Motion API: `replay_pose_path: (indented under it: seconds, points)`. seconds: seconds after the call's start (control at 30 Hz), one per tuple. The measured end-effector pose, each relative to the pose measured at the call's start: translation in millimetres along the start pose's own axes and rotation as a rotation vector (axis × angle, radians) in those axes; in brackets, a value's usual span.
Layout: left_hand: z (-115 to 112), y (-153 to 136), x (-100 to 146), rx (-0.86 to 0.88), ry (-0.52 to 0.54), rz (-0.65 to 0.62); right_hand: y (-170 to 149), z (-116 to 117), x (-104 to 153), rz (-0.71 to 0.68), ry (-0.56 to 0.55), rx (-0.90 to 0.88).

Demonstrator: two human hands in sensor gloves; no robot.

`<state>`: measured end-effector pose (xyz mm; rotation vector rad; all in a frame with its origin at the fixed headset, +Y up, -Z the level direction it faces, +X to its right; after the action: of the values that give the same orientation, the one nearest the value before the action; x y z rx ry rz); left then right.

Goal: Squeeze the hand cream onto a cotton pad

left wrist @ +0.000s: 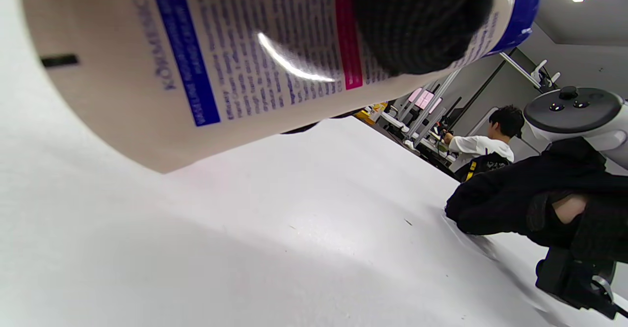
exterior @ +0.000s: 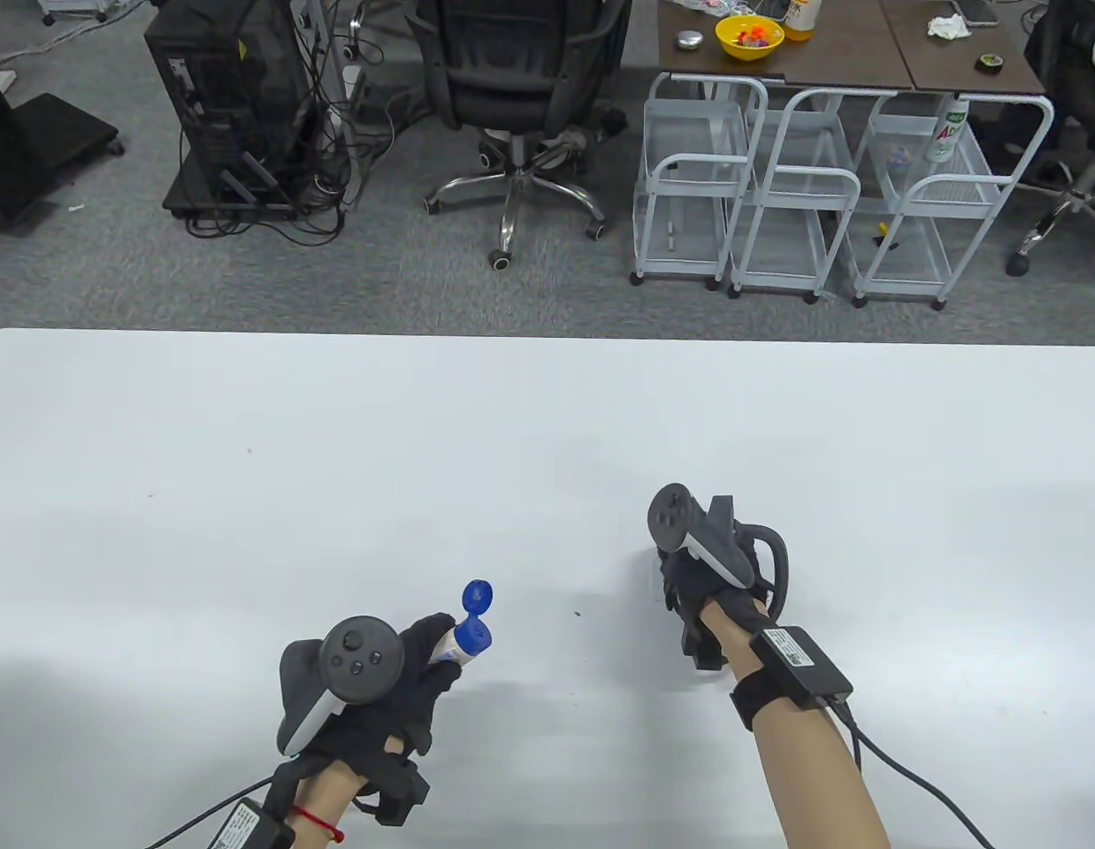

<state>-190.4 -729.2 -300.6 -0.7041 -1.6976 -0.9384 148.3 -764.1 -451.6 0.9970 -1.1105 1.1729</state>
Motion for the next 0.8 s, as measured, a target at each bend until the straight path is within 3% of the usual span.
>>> replay_pose_path:
  seconds: [0.23,0.53,0.67,0.8]
  points:
    - [-4,1,-2,-0.009,-0.028,0.001,-13,-2,-1,0.024,0.020,-0.118]
    - [-3,2,-1,0.027,-0.022,-0.016,-35,-31,13,0.020,0.054,-0.379]
    - [-8,5,-1,0.082,-0.065,-0.057,-35,-52,28,-0.033,0.066,-0.472]
    - [-13,9,-1,0.159,-0.104,-0.100,-28,-69,57,-0.086,-0.021,-0.632]
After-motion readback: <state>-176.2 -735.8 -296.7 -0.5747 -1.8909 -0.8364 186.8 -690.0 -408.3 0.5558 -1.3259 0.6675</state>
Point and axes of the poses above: the tracker on the back of each hand, its own y axis roughly to the thumb side, its own x axis roughly from the fingertips to the wrist, z = x × y, the point moved 5 cm from there along -x, roughly from the wrist to the fingertips, and after that the axes turned 8 degrees about -z, right-handed, at the moved point
